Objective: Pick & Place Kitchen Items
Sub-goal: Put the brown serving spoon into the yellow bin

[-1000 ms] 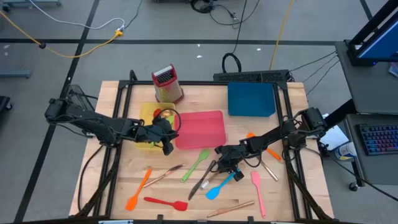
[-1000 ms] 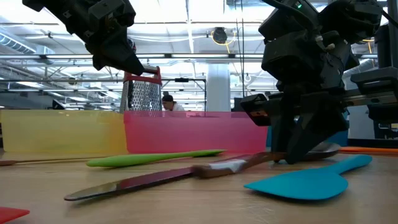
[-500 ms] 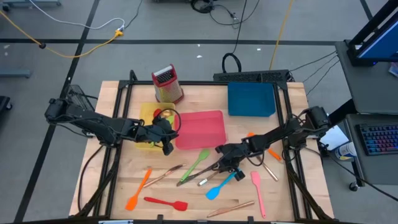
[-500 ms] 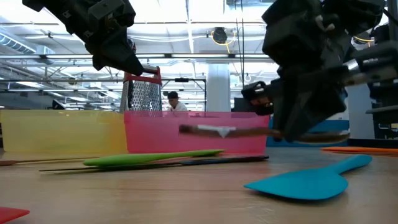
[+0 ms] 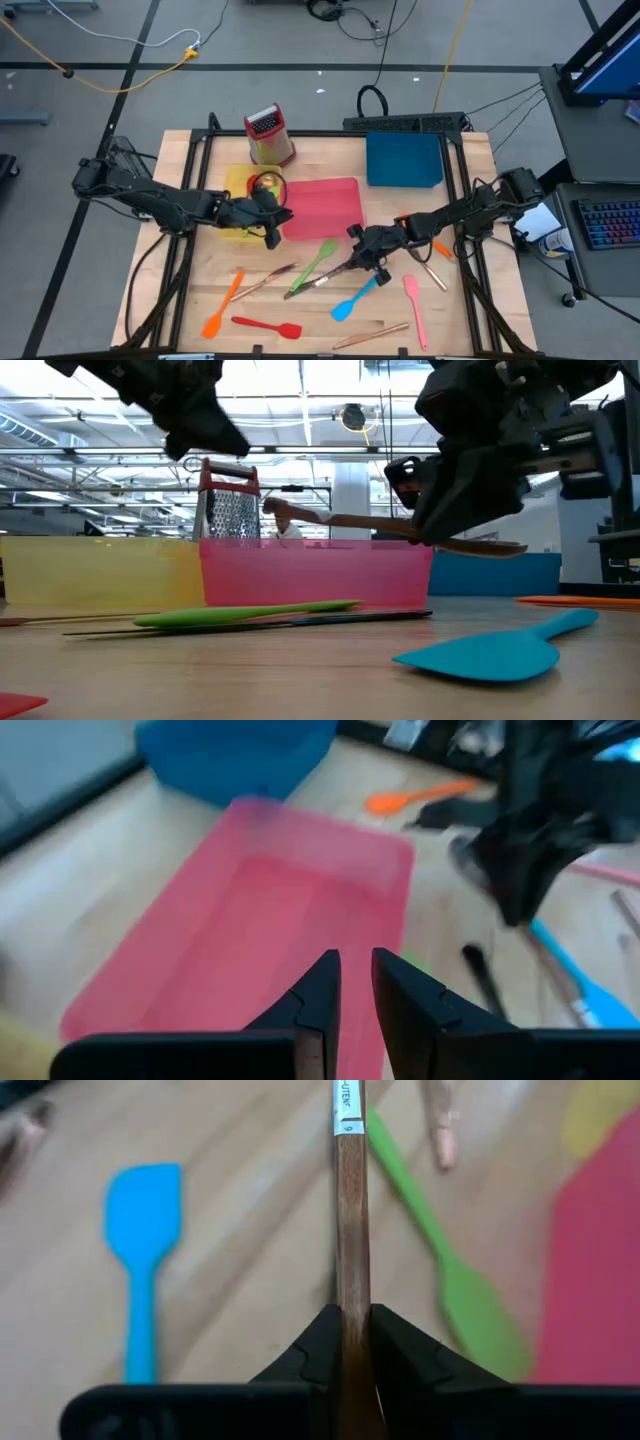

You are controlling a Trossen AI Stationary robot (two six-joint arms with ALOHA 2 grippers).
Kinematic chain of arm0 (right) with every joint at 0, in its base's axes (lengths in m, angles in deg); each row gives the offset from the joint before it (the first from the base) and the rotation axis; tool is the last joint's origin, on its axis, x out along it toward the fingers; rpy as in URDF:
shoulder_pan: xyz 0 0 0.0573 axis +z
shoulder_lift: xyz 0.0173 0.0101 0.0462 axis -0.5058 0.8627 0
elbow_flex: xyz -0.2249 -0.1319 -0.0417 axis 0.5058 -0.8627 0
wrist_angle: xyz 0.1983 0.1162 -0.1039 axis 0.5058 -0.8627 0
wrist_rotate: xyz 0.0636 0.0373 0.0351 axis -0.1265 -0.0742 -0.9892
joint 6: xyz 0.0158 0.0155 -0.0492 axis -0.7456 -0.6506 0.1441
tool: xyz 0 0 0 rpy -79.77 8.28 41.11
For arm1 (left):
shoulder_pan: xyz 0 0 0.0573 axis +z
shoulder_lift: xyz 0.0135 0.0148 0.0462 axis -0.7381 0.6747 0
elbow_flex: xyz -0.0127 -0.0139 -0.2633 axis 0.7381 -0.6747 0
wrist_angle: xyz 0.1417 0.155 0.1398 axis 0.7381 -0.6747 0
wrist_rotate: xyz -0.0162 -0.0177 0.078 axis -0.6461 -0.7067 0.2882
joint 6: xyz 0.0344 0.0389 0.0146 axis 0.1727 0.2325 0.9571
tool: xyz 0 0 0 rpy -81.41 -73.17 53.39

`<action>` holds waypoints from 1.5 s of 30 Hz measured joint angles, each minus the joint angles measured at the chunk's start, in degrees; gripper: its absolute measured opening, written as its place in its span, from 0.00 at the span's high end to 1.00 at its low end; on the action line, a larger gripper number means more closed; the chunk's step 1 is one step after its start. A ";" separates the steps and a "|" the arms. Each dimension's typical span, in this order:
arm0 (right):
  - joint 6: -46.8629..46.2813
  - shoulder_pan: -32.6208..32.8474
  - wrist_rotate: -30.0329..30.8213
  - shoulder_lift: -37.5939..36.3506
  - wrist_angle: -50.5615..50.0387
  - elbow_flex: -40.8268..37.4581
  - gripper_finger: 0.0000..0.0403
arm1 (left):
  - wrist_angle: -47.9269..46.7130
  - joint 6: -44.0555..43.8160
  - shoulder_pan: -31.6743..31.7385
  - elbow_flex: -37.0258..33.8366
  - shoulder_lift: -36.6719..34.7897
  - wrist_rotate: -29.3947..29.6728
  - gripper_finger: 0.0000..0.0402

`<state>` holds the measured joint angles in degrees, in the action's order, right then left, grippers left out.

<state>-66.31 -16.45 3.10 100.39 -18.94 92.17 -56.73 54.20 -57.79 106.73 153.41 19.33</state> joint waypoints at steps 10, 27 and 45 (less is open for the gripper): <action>3.16 -0.17 9.81 -0.03 0.48 0.00 0.91 | 7.87 9.94 0.00 0.00 0.02 -0.13 0.83; 4.99 -6.19 16.72 -3.88 2.90 0.04 0.91 | 14.05 17.51 -1.72 -0.02 3.10 -0.61 0.83; 6.93 -10.47 16.53 -3.85 2.76 0.04 0.91 | 19.57 23.85 1.74 0.00 9.84 -6.23 0.81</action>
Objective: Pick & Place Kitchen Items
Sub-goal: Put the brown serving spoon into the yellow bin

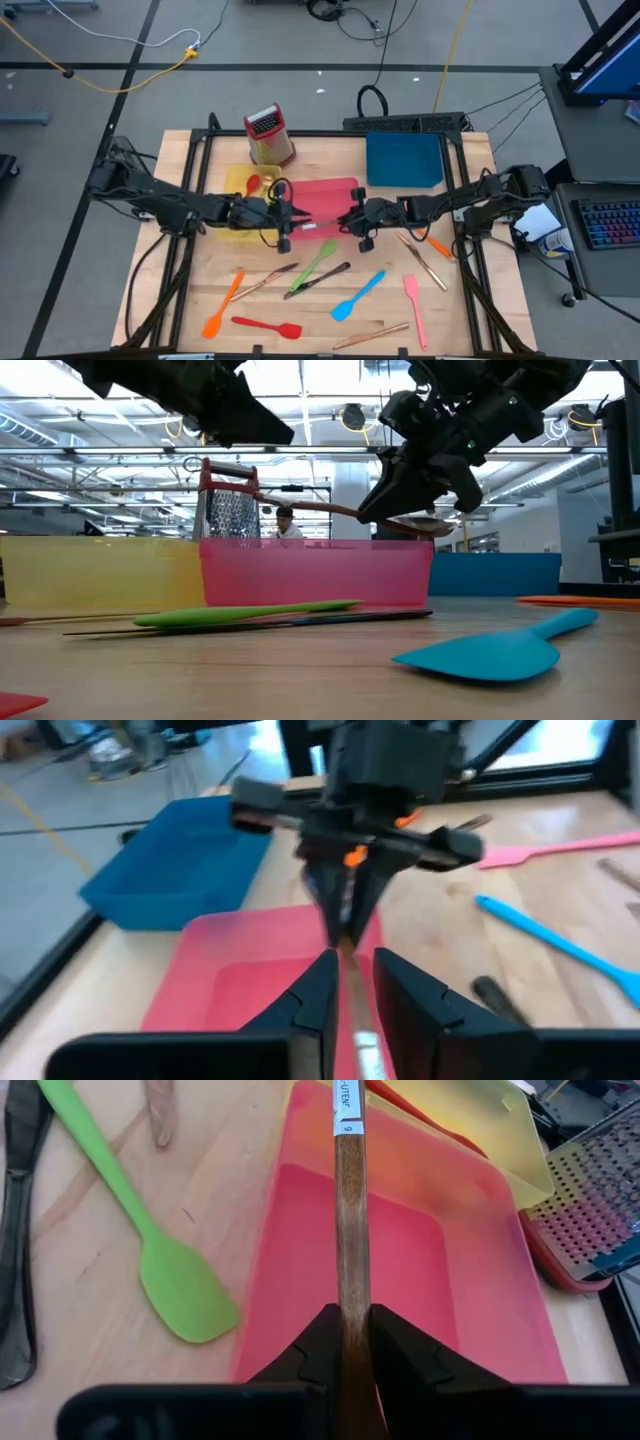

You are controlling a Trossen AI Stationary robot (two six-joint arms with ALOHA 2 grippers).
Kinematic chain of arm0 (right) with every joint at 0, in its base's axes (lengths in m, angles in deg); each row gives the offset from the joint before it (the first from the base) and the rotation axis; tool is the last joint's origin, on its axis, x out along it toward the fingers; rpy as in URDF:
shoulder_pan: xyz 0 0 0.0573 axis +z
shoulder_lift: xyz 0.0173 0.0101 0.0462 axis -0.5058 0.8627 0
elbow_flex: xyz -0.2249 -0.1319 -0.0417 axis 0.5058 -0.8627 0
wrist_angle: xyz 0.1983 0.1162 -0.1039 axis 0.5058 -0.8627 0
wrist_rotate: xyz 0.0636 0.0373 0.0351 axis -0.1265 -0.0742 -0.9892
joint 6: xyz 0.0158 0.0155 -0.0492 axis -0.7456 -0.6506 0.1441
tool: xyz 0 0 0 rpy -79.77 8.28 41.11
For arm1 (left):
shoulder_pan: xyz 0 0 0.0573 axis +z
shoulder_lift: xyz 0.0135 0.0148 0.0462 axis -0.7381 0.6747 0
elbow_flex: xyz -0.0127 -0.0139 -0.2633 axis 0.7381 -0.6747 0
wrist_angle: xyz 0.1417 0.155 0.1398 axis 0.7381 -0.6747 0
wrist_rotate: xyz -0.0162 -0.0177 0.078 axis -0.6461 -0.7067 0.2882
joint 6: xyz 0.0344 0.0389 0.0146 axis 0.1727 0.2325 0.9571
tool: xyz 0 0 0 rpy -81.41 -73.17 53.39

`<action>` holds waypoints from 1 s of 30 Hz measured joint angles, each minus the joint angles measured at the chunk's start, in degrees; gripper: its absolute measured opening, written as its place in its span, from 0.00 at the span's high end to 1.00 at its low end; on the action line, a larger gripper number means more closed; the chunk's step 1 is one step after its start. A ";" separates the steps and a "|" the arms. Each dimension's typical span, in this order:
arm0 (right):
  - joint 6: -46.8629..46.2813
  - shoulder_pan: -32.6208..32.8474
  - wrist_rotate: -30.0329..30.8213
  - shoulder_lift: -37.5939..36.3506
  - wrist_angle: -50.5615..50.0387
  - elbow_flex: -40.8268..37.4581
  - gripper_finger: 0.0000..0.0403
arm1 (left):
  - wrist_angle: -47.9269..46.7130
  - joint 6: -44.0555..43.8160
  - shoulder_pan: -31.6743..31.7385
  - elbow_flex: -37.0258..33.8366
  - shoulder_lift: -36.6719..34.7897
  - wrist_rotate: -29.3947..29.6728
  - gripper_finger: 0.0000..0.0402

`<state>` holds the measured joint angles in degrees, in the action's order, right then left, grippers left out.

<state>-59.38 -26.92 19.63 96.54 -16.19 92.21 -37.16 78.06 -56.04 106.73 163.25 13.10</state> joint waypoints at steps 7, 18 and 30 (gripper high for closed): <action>0.21 -0.13 -0.05 0.00 0.02 0.00 0.90 | 1.48 2.62 1.51 0.00 2.61 -1.75 0.62; 1.74 -0.10 -0.07 0.00 2.18 0.00 0.90 | 12.53 7.83 1.93 0.01 11.20 -1.67 0.51; 3.57 -0.08 -0.30 0.04 6.33 -0.08 0.90 | 11.76 6.68 2.45 -0.04 13.76 -0.90 0.51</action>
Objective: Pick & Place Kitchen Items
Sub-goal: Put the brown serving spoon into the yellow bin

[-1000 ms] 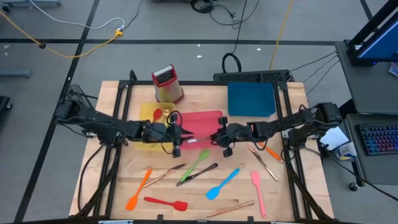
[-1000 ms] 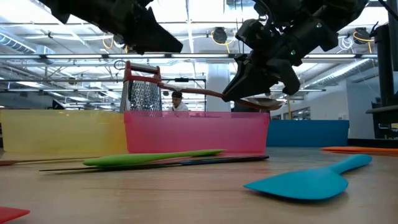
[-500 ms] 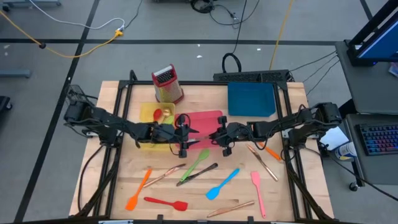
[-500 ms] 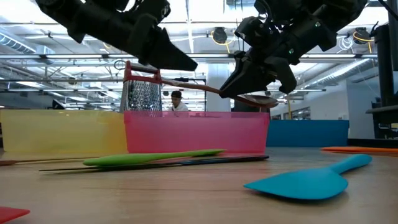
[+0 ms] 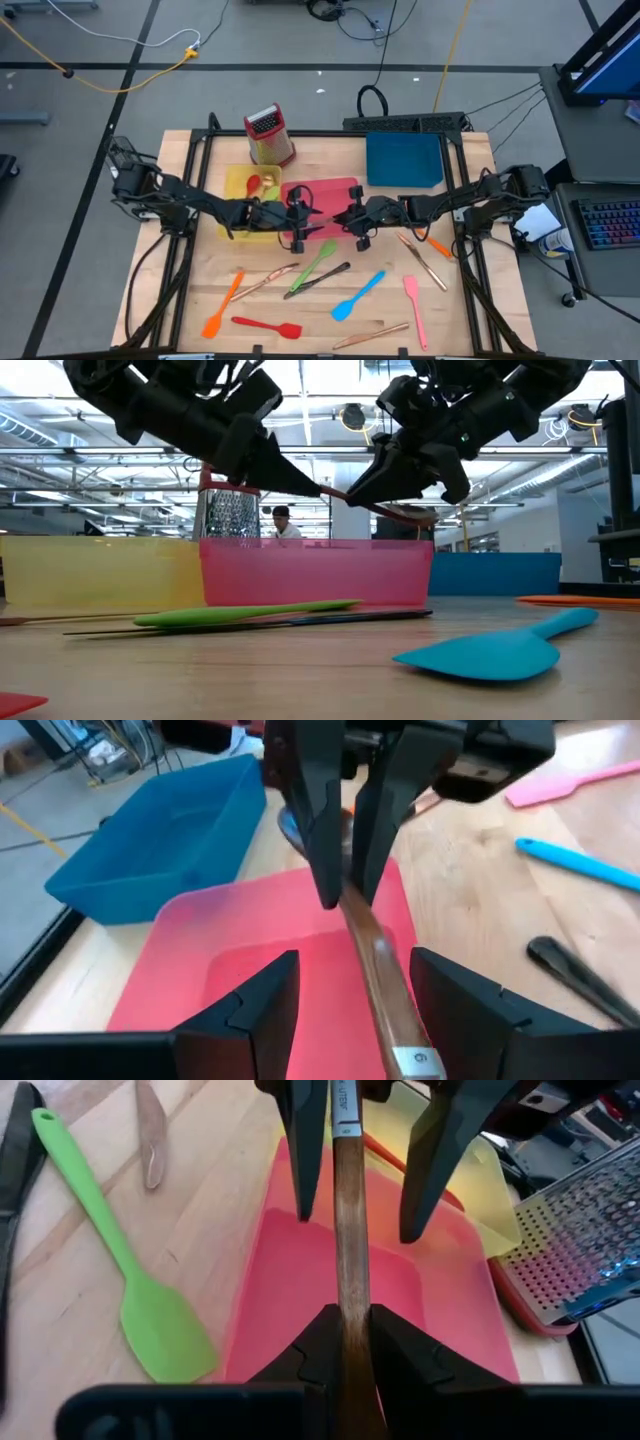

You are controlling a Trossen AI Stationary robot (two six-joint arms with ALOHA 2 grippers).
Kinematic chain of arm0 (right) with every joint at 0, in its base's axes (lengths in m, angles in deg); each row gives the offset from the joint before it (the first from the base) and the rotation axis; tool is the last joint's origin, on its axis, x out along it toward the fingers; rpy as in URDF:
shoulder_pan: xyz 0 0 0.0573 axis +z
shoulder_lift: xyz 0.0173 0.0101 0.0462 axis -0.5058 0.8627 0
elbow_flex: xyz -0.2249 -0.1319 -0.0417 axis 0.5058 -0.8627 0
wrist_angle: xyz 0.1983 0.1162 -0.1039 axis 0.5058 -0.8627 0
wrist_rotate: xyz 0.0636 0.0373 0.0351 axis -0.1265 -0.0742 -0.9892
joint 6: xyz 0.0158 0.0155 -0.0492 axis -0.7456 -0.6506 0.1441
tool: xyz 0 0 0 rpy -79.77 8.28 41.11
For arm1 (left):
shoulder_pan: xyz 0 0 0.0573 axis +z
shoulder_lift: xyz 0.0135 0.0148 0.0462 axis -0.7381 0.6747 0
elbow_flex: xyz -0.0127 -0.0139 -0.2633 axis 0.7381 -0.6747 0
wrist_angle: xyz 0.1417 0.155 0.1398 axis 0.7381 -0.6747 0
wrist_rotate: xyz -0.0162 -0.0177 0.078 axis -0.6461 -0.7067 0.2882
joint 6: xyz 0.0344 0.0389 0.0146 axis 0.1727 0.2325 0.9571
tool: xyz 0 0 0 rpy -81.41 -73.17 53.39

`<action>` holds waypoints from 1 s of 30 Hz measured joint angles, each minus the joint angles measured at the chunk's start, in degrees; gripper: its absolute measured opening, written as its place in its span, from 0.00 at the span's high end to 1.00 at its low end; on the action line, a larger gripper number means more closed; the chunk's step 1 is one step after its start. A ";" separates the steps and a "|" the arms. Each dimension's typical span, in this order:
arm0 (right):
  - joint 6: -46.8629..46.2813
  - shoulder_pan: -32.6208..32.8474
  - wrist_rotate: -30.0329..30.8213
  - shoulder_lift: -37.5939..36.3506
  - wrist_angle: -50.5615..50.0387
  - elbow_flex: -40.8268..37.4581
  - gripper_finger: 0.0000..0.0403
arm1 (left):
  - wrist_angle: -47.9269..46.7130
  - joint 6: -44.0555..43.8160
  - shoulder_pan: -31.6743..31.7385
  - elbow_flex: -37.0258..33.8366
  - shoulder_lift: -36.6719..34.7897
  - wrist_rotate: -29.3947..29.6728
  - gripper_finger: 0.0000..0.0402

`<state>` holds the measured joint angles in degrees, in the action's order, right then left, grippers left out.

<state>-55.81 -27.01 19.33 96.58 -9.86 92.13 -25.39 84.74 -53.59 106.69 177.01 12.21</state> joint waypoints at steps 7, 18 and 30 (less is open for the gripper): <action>0.28 0.00 0.06 0.01 0.13 -0.01 0.90 | 1.46 1.29 0.00 0.00 -0.07 0.09 0.52; 0.60 -0.04 0.26 0.01 0.90 -0.01 0.90 | 0.75 1.76 -0.01 0.00 -0.11 -0.13 0.77; 0.49 -0.04 0.41 0.01 1.07 -0.01 0.89 | 0.60 1.52 0.00 0.00 -0.13 0.56 0.87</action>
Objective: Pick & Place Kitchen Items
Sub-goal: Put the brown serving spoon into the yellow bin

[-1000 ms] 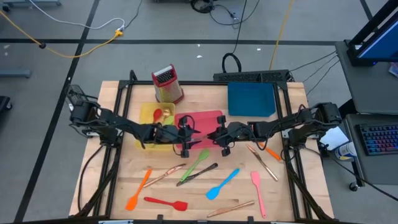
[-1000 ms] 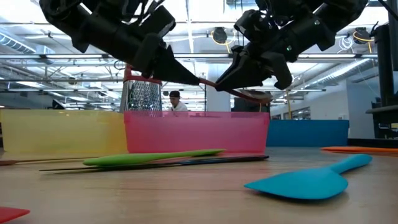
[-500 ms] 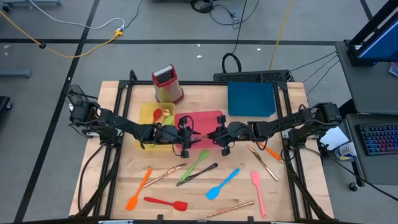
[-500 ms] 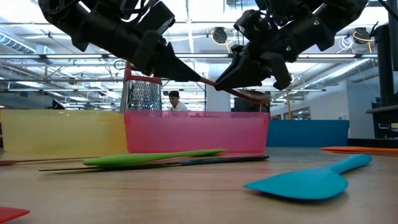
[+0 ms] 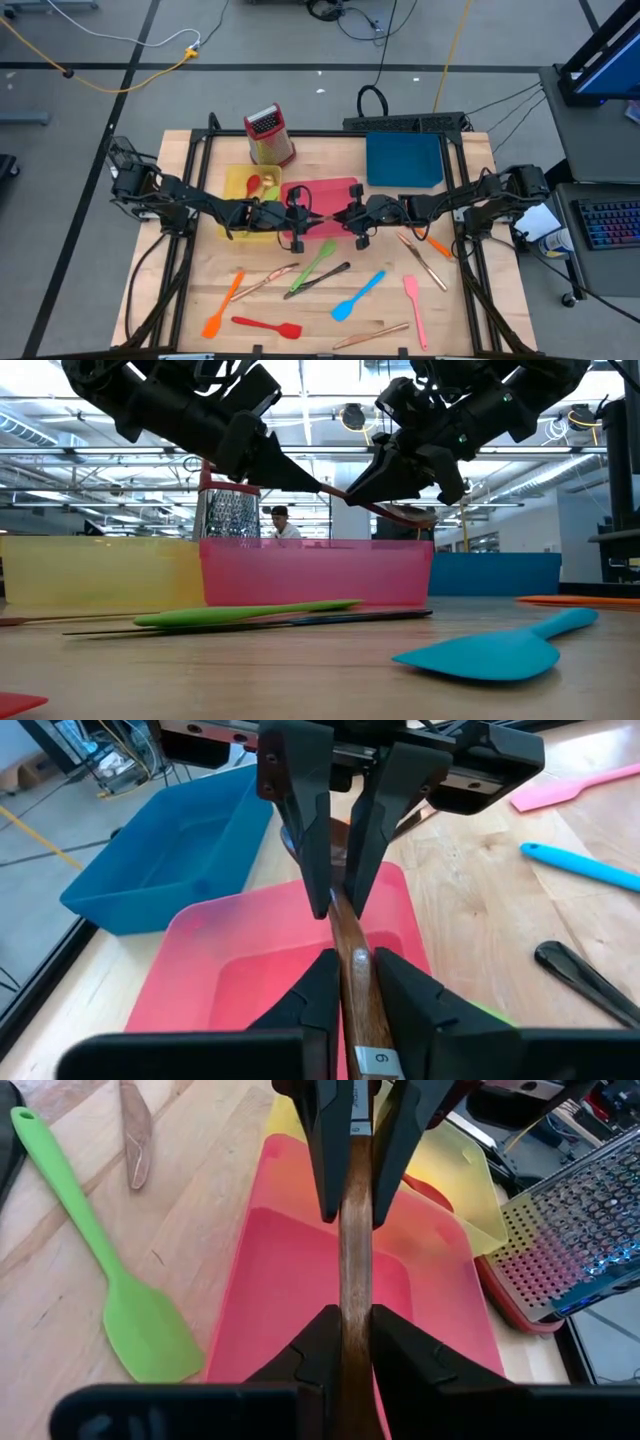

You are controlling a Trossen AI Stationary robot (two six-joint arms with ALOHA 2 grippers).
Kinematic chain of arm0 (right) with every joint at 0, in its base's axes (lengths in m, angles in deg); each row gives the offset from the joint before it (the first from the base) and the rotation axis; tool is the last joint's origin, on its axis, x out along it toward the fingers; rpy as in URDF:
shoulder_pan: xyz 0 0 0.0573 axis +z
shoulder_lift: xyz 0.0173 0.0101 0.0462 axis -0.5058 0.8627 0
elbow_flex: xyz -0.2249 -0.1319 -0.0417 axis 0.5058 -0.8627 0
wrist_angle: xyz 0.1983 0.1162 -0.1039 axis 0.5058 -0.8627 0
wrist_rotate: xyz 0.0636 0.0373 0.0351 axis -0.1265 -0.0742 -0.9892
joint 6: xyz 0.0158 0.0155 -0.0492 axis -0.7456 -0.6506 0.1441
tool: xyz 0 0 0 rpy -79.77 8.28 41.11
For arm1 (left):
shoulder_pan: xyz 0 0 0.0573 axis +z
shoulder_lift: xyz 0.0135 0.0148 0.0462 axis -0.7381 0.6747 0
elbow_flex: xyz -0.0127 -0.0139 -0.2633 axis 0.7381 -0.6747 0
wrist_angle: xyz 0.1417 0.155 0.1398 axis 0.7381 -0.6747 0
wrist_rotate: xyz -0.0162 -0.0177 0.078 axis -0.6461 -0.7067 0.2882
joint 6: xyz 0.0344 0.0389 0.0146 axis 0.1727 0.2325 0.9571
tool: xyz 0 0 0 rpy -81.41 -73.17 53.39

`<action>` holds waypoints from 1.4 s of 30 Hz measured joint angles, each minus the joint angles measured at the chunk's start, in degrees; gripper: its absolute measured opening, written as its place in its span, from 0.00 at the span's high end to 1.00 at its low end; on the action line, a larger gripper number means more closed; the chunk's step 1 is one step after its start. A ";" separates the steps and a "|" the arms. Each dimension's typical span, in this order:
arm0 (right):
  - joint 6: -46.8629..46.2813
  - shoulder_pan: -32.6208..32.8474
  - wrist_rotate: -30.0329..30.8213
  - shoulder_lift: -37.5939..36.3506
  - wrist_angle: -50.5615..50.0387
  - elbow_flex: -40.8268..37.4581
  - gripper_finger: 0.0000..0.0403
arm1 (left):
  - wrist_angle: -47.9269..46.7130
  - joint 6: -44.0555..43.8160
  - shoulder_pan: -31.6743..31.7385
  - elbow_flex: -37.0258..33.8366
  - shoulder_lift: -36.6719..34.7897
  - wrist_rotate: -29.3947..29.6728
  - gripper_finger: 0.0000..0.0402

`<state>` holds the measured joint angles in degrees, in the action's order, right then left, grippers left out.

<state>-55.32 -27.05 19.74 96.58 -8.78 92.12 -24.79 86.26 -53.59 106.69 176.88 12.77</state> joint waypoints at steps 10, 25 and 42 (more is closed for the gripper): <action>-0.32 0.18 1.66 -0.04 2.74 0.13 0.80 | -0.22 -0.59 0.00 0.07 0.04 0.78 0.88; -2.34 2.05 13.44 -0.11 7.70 0.15 0.70 | -3.77 -6.25 -2.19 0.07 -1.03 15.03 0.88; -8.00 2.82 13.19 -9.92 -6.33 0.08 0.77 | -23.67 -23.69 -12.90 -0.01 -15.04 38.74 0.87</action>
<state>-63.32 -24.23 32.92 86.66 -15.11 92.21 -48.47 62.57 -66.49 106.68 161.84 51.51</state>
